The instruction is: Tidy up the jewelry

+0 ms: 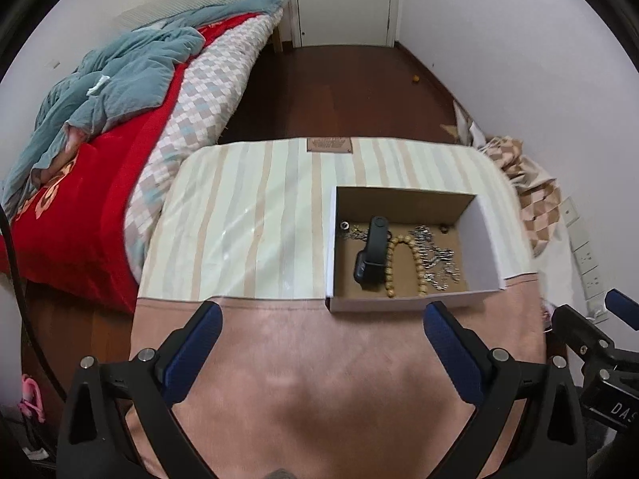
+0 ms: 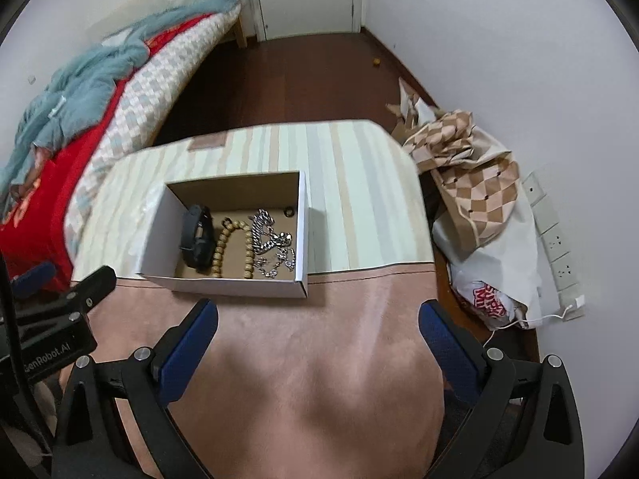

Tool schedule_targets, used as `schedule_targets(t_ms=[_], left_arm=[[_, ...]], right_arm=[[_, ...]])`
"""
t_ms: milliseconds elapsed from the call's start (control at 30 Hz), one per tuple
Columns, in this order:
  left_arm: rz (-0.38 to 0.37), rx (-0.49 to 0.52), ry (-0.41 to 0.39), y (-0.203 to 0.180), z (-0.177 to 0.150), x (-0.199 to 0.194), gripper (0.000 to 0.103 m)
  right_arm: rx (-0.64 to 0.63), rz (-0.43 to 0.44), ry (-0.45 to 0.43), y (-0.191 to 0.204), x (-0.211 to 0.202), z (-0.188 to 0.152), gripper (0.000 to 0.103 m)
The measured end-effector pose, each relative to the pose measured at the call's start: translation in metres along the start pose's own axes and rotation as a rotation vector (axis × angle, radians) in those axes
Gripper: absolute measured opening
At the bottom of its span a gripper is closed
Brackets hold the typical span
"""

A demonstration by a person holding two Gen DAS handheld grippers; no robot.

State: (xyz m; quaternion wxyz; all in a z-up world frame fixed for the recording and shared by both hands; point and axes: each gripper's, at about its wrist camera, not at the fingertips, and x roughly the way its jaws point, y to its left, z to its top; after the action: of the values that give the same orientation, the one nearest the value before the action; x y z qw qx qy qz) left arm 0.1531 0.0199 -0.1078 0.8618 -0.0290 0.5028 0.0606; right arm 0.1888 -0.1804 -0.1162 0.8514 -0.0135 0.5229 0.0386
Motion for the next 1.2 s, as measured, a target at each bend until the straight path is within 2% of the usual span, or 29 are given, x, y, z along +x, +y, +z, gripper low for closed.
schedule_targets(t_ms=[433, 667, 900, 1200], left_arm=[[-0.028, 0.014, -0.167, 0.004, -0.02, -0.139, 0.103], [-0.03, -0.003, -0.22, 0.01, -0.027, -0.191, 0.103], [-0.05, 0.007, -0.225, 0.006, -0.033, -0.211, 0.103], [-0.036, 0.006, -0.225, 0.004, -0.03, -0.209, 0.103]], right_arm=[[-0.008, 0.002, -0.196, 0.003, -0.156, -0.033, 0.102], [-0.014, -0.005, -0.299, 0.006, -0.228, -0.046, 0.103], [-0.03, -0.008, -0.323, 0.008, -0.258, -0.049, 0.103], [-0.022, -0.038, -0.312, 0.006, -0.256, -0.04, 0.103]])
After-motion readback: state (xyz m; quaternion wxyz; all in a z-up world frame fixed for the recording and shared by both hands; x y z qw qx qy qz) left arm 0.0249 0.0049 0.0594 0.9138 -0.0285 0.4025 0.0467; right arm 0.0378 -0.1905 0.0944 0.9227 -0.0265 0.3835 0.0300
